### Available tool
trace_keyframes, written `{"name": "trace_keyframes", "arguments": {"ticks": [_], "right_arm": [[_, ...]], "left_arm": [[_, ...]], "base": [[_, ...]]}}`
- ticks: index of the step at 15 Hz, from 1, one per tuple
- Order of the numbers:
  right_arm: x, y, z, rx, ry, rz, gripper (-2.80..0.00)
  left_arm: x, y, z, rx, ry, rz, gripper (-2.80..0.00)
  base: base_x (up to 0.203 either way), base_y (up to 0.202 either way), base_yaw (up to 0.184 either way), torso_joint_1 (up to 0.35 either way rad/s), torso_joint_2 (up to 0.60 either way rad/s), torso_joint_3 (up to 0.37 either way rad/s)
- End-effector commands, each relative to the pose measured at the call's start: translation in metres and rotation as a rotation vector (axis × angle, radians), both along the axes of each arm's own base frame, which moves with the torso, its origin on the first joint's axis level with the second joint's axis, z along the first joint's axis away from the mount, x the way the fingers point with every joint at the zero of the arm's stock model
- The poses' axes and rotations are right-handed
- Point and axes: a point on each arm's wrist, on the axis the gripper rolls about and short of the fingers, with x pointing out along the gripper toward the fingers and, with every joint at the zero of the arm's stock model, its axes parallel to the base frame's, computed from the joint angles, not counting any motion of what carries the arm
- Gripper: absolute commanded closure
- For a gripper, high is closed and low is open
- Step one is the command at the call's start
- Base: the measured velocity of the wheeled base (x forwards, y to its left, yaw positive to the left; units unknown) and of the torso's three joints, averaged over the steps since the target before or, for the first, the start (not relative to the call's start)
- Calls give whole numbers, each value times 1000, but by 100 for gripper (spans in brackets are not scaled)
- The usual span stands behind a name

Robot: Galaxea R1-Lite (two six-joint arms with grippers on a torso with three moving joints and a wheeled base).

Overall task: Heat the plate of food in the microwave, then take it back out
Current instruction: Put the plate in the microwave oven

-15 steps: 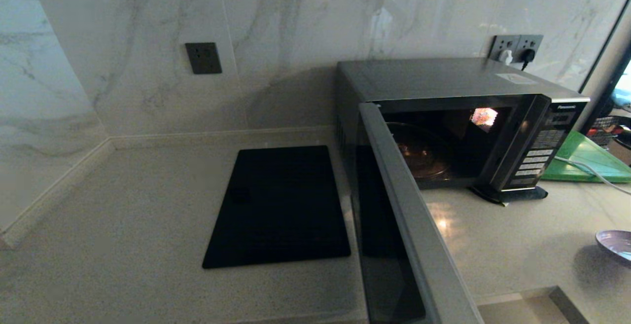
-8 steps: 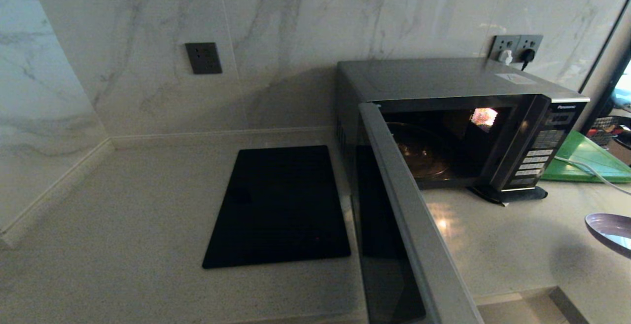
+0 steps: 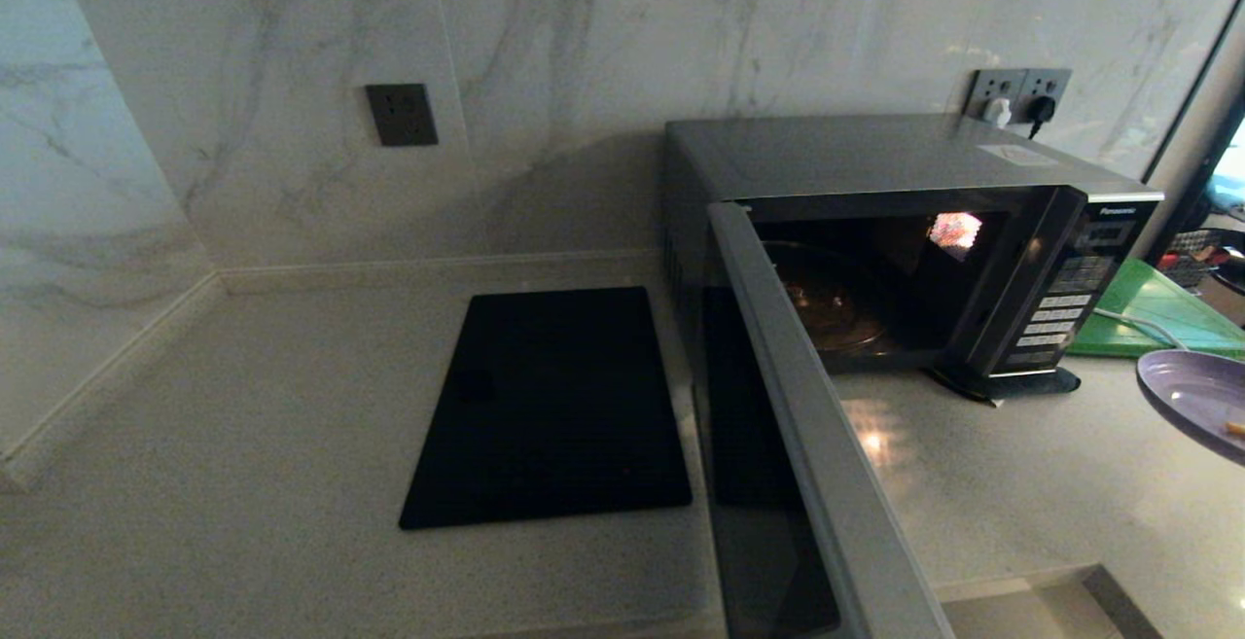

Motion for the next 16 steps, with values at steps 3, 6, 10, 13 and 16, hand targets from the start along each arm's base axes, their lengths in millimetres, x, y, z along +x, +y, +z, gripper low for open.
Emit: {"name": "trace_keyframes", "arguments": {"ticks": [3, 6, 10, 13, 16], "right_arm": [[-4, 13, 21, -25, -135, 63, 0], [-4, 15, 19, 3, -159, 82, 0], [-10, 30, 20, 10, -193, 137, 0], [-15, 50, 22, -14, -204, 196, 0], [-13, 71, 22, -6, -203, 254, 0]], "left_arm": [[0, 0, 0, -1, 1, 1, 0], [0, 0, 0, -1, 1, 1, 0], [0, 0, 0, -1, 1, 1, 0], [0, 0, 0, -1, 1, 1, 0], [0, 0, 0, -1, 1, 1, 0]], "base": [[0, 0, 0, 0, 0, 0], [0, 0, 0, 0, 0, 0], [0, 0, 0, 0, 0, 0], [0, 0, 0, 0, 0, 0], [0, 0, 0, 0, 0, 0]]}}
